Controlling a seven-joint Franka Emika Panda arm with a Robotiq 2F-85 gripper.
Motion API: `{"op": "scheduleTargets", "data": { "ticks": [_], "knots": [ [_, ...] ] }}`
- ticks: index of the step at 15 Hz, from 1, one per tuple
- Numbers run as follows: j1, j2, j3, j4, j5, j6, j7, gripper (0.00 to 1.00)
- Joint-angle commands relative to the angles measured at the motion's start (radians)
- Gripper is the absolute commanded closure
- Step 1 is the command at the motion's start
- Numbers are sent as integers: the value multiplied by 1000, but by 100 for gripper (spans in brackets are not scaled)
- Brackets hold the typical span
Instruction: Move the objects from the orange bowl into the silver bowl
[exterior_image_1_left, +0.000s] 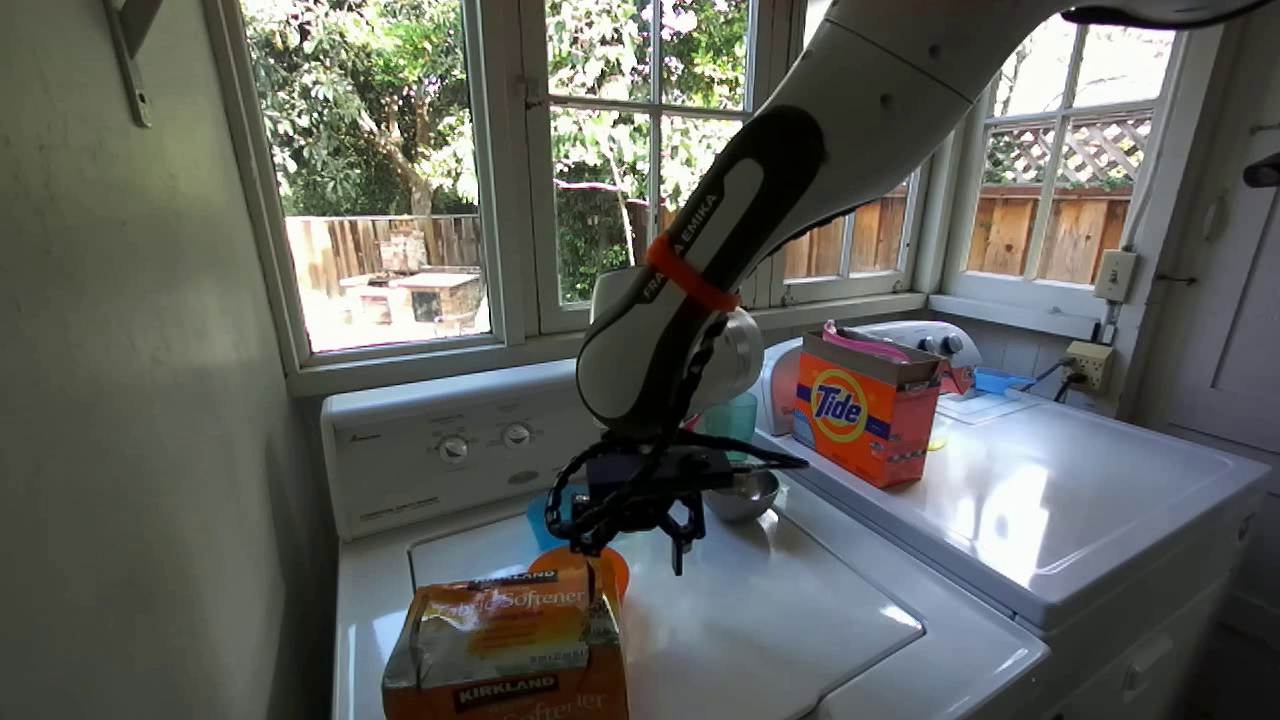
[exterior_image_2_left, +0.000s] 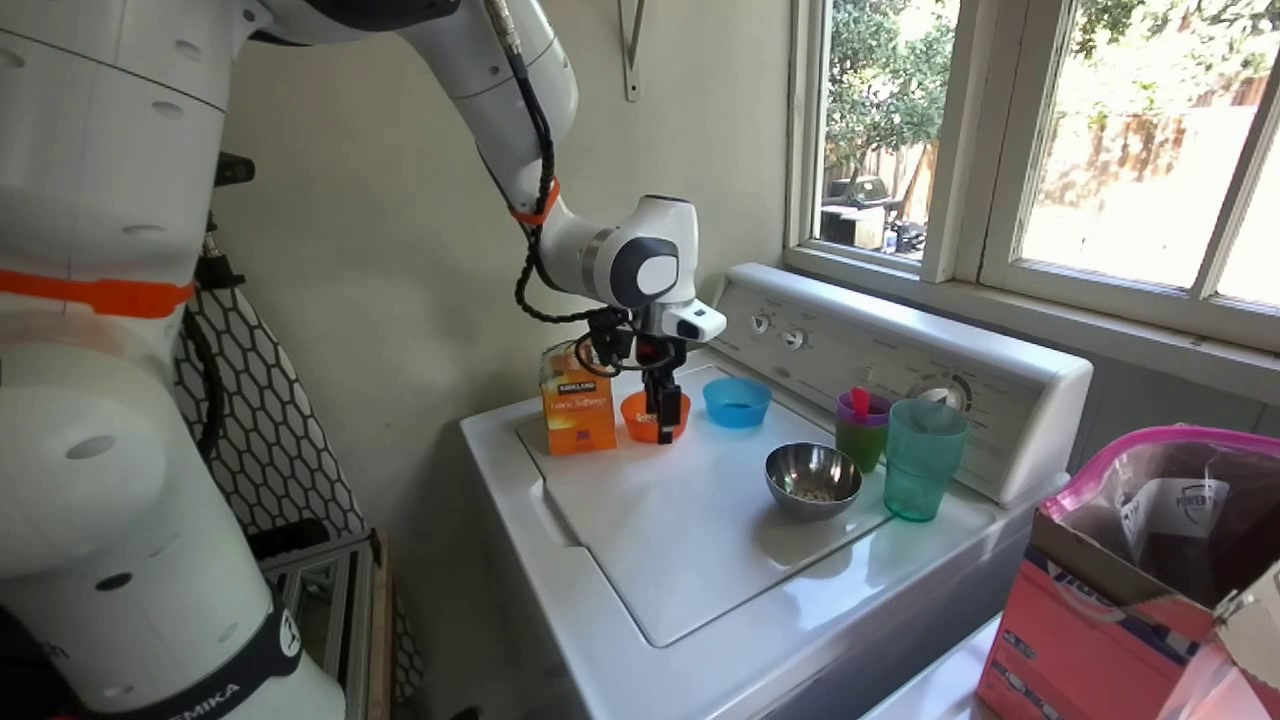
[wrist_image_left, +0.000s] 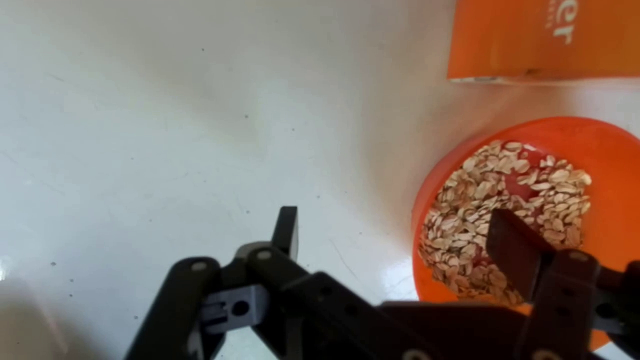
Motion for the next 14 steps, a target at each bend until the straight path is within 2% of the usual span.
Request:
{"op": "scheduleTargets", "data": {
  "ticks": [1, 2, 3, 6, 7, 8, 9, 12, 14],
  "knots": [
    [12, 23, -10, 15, 7, 11, -2, 22],
    [12, 30, -10, 18, 6, 17, -2, 28],
    [10, 35, -8, 22, 10, 16, -8, 39],
    [12, 49, -10, 30, 7, 17, -7, 47],
    [13, 55, -11, 34, 7, 19, -8, 56],
    [14, 60, -11, 38, 7, 19, -9, 61],
    [15, 64, -11, 41, 7, 18, -8, 72],
    [19, 75, -13, 51, 5, 17, -8, 97],
    [20, 79, -14, 55, 5, 14, -9, 100]
  ]
}}
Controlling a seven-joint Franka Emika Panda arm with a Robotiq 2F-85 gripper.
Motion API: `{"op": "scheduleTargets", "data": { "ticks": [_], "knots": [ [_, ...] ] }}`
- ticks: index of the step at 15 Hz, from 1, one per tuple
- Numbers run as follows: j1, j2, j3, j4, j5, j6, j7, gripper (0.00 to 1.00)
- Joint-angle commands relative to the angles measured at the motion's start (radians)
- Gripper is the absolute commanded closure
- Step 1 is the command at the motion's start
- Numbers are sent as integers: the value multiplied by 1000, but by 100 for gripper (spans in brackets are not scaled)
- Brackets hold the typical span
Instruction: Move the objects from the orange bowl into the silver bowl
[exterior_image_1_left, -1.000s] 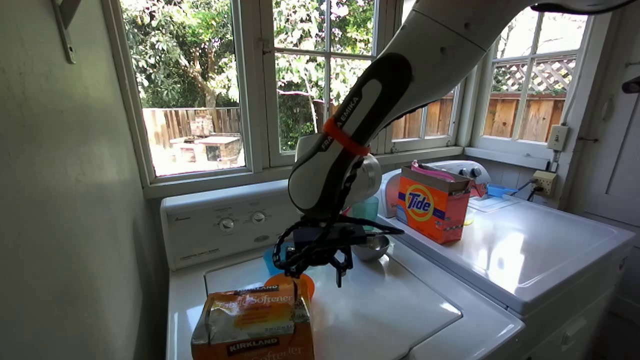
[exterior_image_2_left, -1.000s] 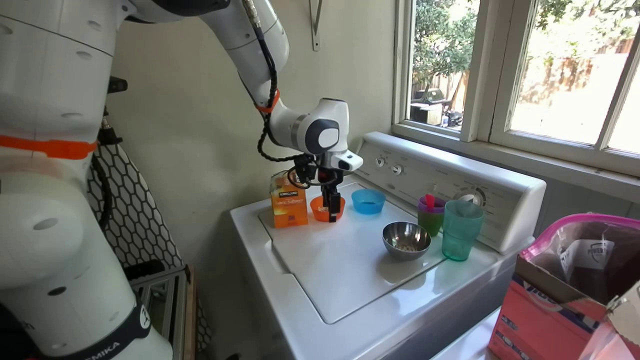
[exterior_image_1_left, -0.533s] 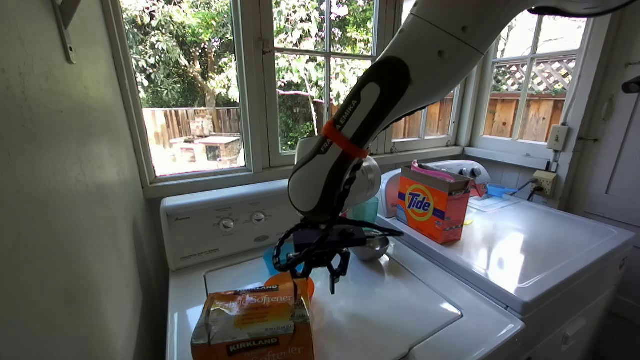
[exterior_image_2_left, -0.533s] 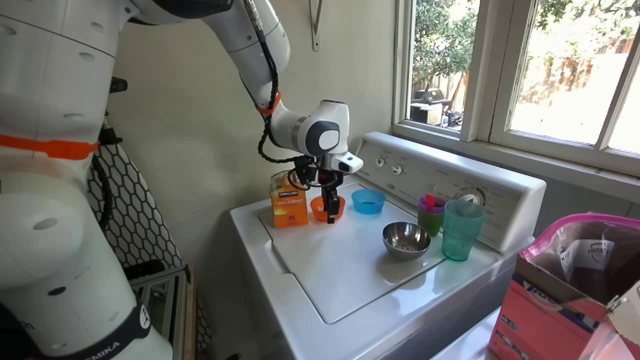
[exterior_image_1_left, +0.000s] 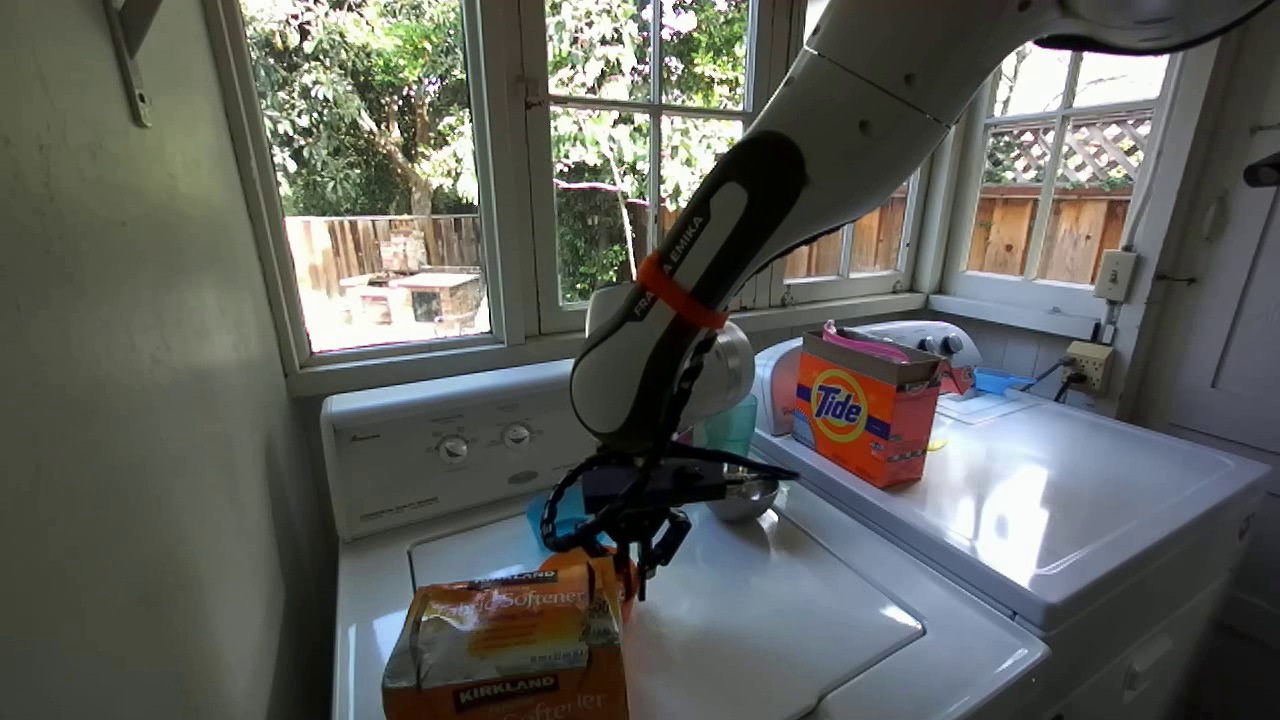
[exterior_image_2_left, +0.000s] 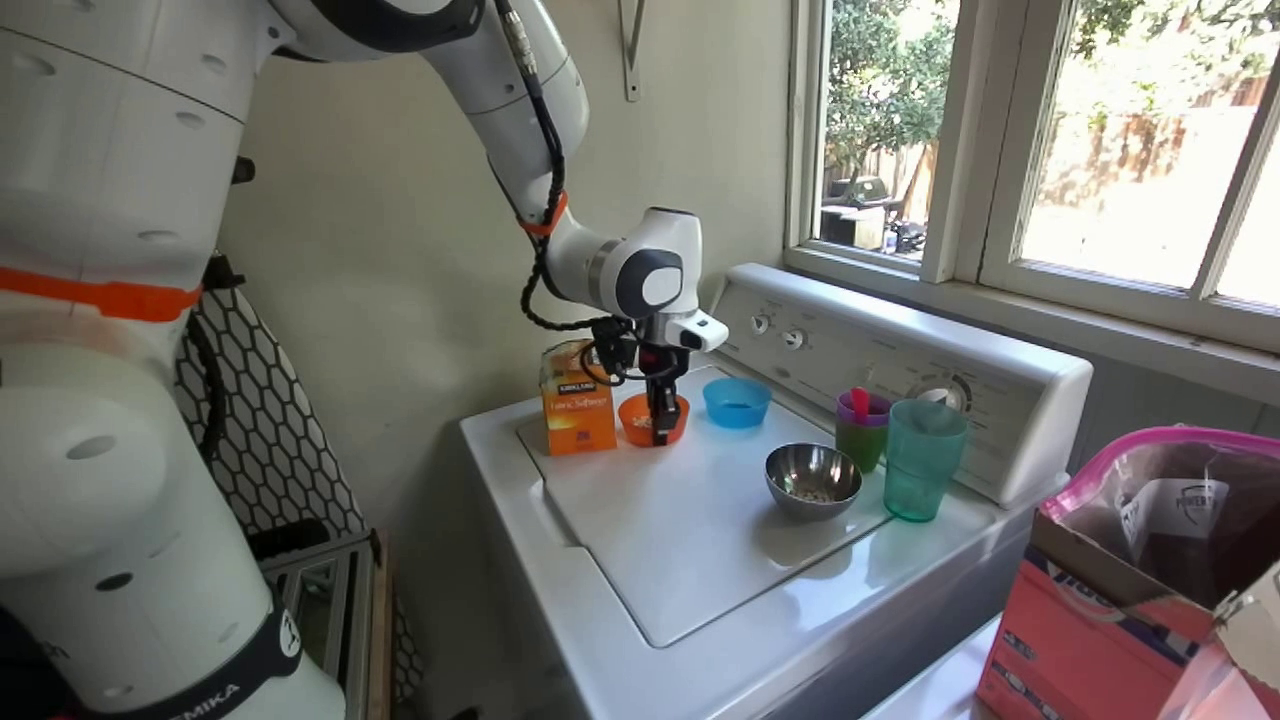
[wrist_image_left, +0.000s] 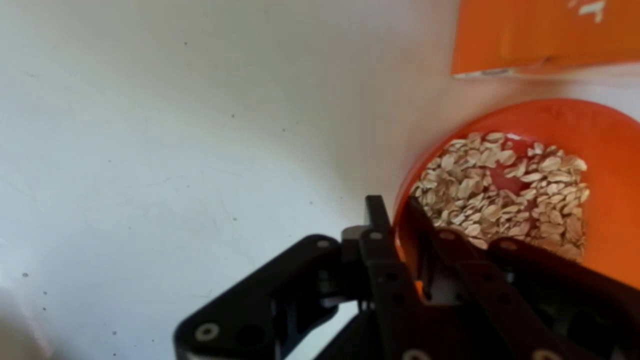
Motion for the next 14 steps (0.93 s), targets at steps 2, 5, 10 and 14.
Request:
{"op": "scheduleTargets", "data": {
  "ticks": [2, 5, 10, 14],
  "knots": [
    [20, 27, -14, 29, 3, 12, -8, 98],
    [22, 8, -20, 18, -1, 12, -2, 98],
    [-12, -76, -57, -26, 18, 11, 19, 98],
    [-58, -112, -75, -35, 58, 20, 16, 98]
  ]
}}
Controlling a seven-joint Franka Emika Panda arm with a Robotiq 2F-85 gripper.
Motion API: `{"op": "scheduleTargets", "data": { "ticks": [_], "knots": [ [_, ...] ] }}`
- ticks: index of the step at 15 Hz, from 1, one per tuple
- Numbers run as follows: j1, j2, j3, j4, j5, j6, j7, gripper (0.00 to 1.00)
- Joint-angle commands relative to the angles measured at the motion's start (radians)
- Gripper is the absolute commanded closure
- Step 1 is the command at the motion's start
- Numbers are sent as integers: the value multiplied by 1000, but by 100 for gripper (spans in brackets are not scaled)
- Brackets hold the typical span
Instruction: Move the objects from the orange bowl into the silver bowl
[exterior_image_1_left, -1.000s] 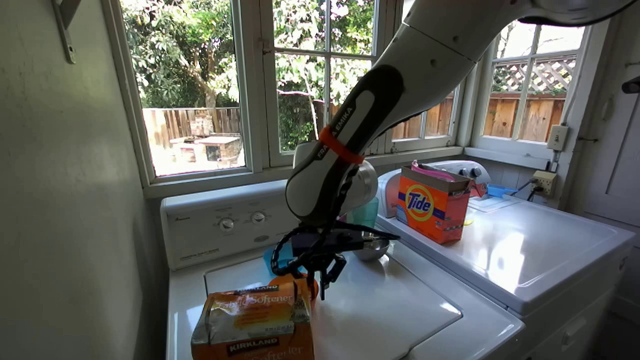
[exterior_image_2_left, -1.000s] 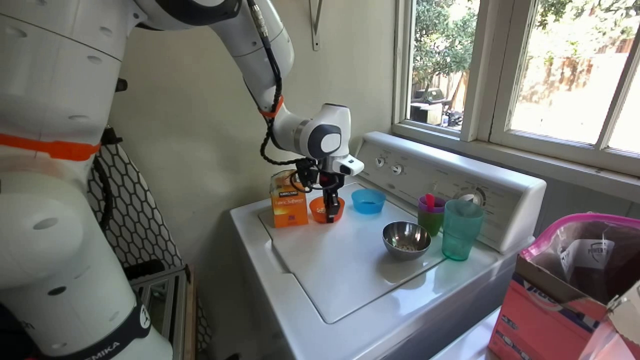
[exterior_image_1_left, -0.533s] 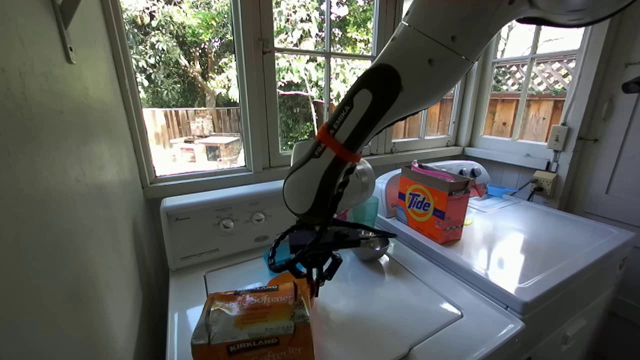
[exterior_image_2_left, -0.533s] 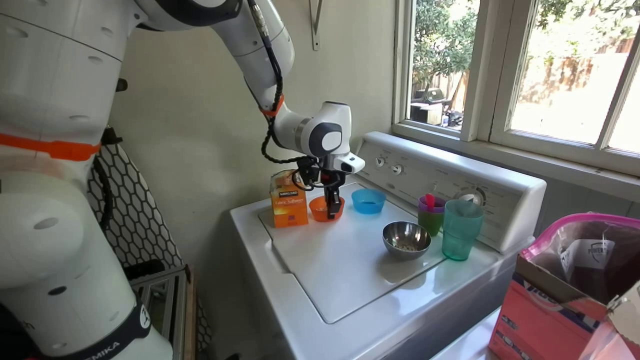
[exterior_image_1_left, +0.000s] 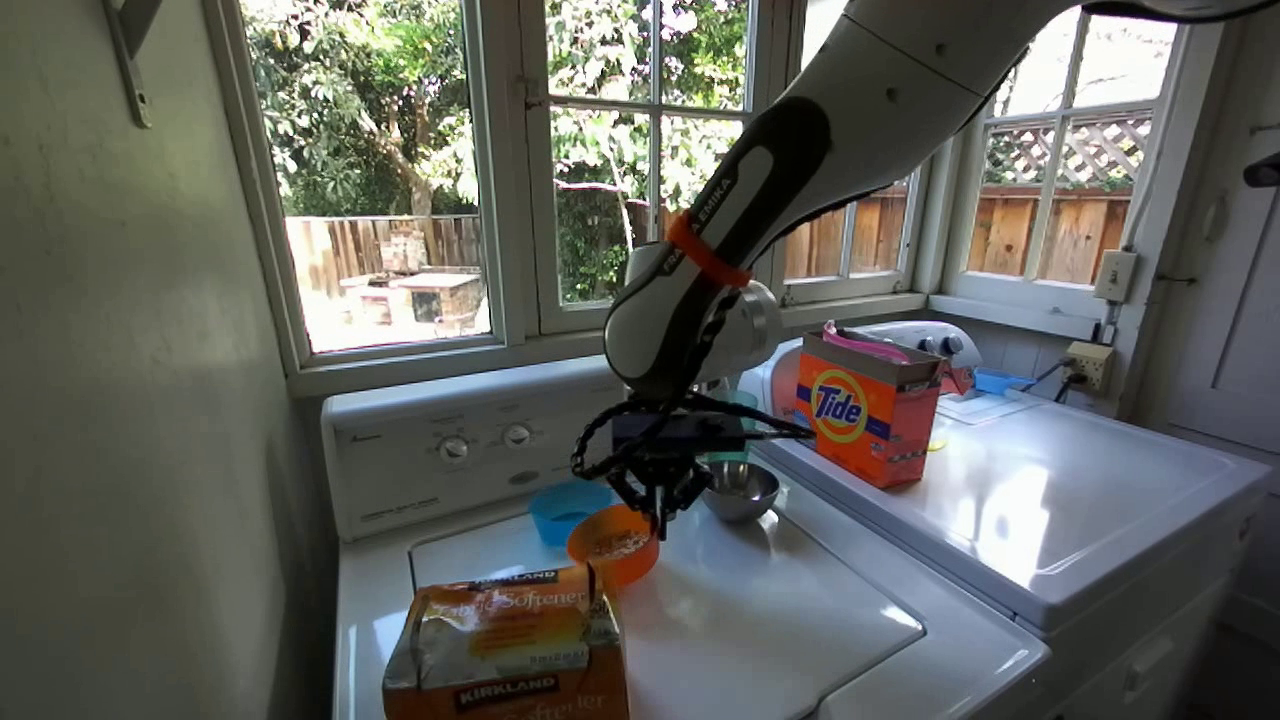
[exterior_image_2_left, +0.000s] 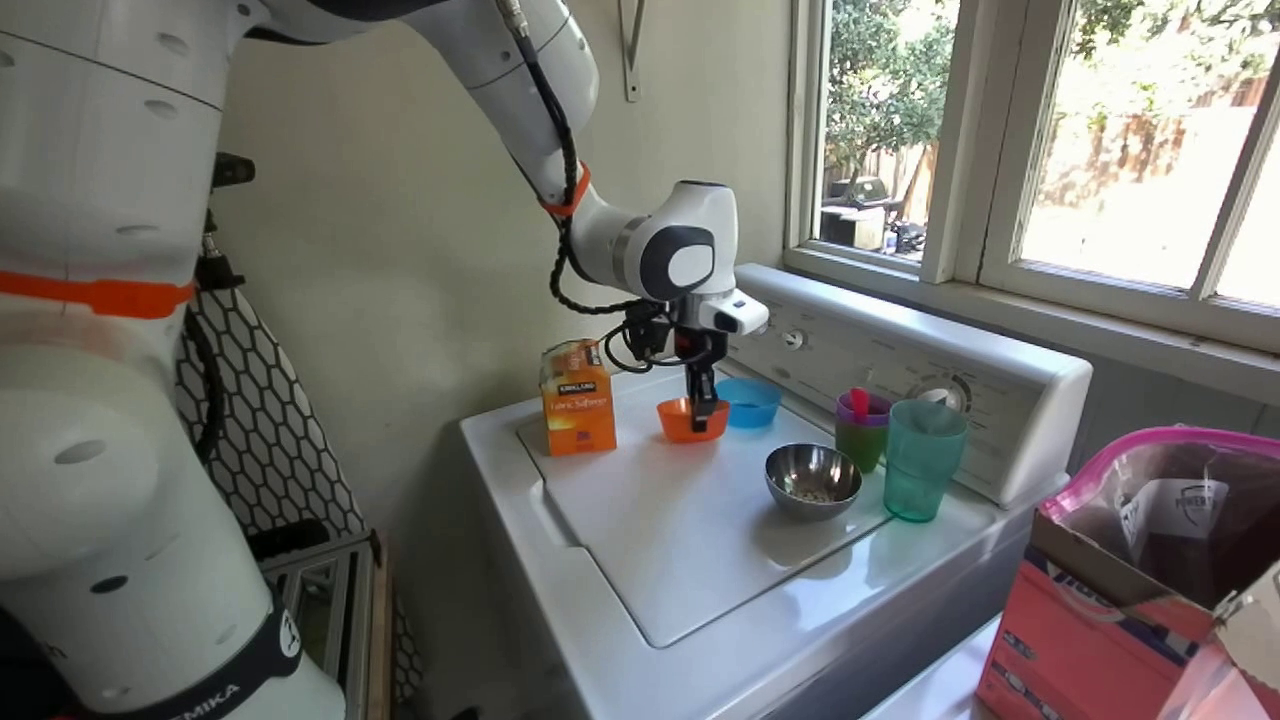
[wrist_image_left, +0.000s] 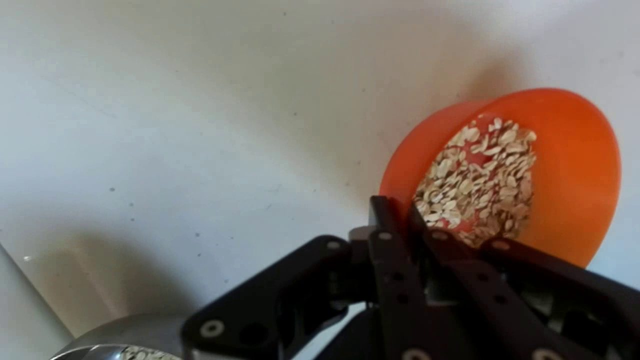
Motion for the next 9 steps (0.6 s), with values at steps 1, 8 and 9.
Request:
{"op": "scheduleTargets", "data": {
  "ticks": [1, 8, 9],
  "knots": [
    [-34, -54, -6, -42, 39, 19, 6, 98],
    [-79, -125, 13, -84, 78, 2, -74, 98],
    [-70, -152, -1, -107, 54, 4, -56, 98]
  ]
}}
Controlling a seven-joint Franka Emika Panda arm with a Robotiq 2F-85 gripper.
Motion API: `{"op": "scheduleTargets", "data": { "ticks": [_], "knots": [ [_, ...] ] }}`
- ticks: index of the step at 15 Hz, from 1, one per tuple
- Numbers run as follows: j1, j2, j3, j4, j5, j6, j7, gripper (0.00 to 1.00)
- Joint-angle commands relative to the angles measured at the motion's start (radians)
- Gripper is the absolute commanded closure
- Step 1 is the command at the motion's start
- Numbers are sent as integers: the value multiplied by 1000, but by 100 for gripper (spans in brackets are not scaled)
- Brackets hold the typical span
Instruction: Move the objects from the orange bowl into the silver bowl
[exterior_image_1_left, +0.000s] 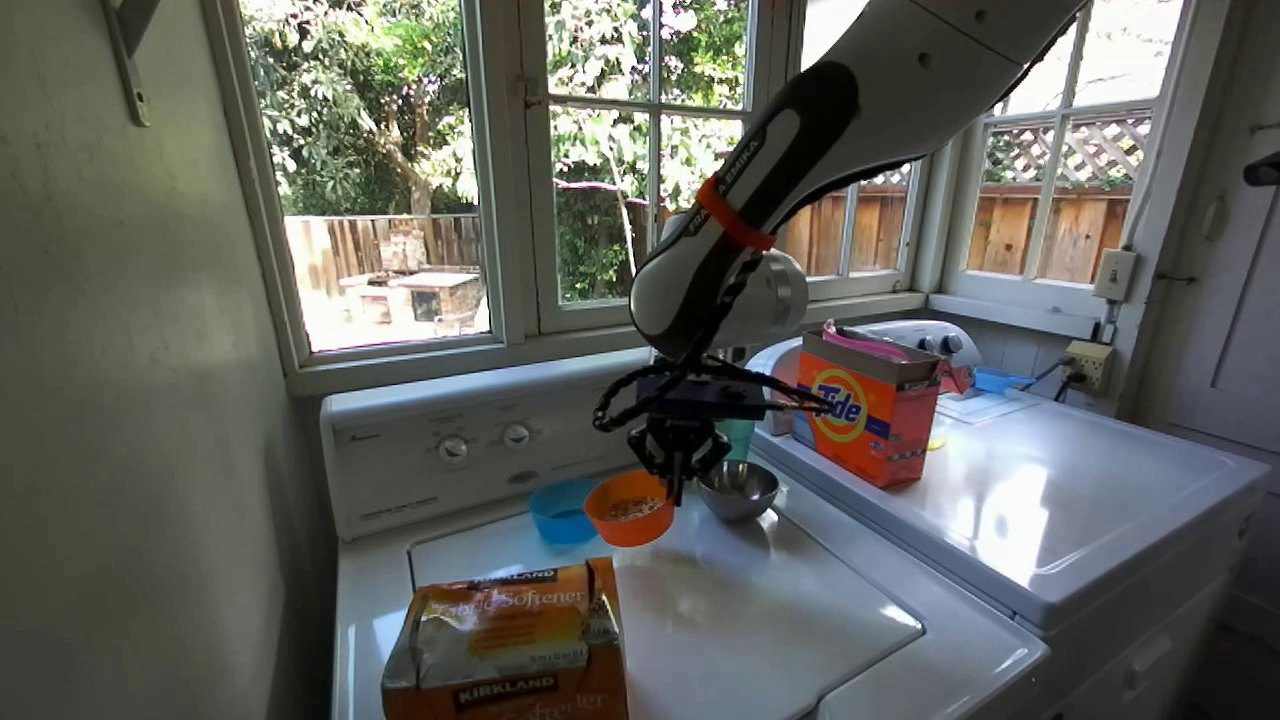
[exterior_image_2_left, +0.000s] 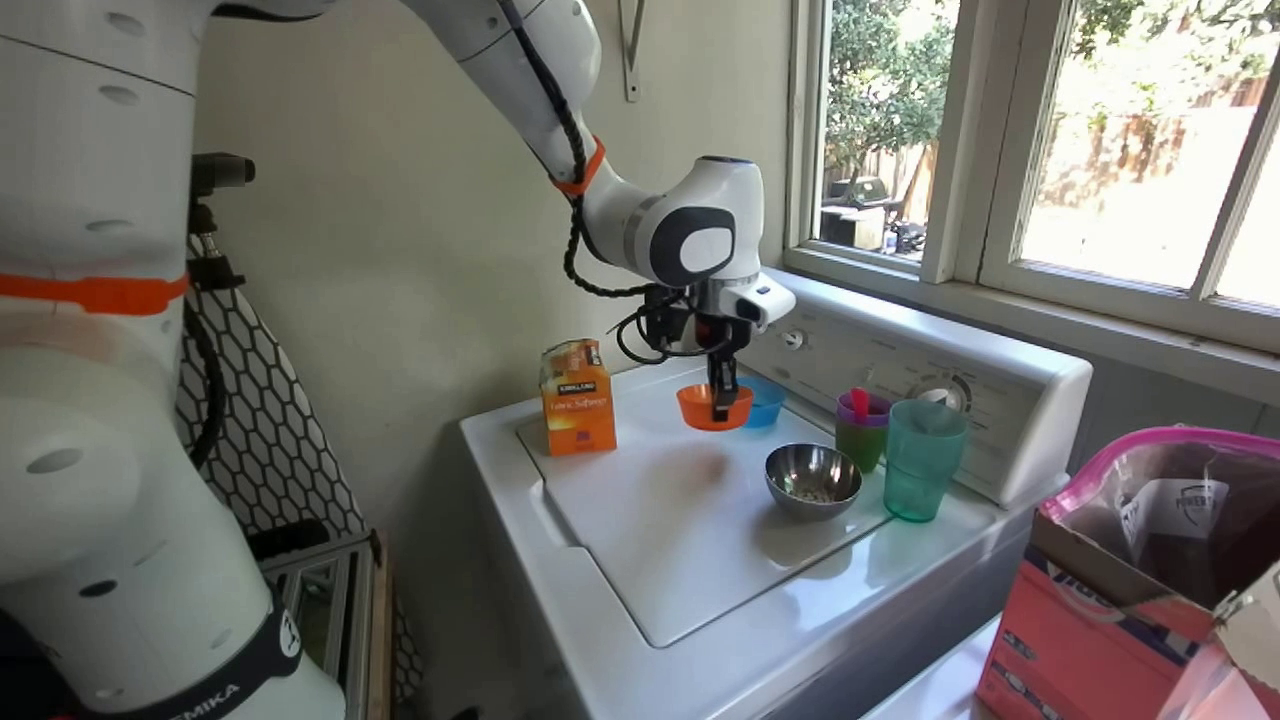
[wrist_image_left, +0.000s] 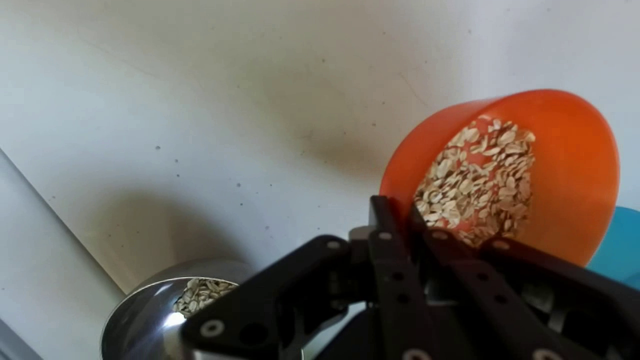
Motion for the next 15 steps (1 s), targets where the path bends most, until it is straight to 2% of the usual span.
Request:
{"op": "scheduleTargets", "data": {
  "ticks": [1, 5, 7, 8, 9, 15],
  "knots": [
    [-4, -106, -6, -99, -10, 7, -4, 98],
    [-19, -193, -23, -166, -17, 32, 41, 98],
    [-41, -229, -15, -193, 19, 38, 30, 98],
    [-44, -235, -9, -194, 12, 23, 22, 98],
    [-48, -184, -7, -135, -3, 1, 17, 93],
    [-56, -213, -1, -161, -2, 1, 16, 93]
  ]
}}
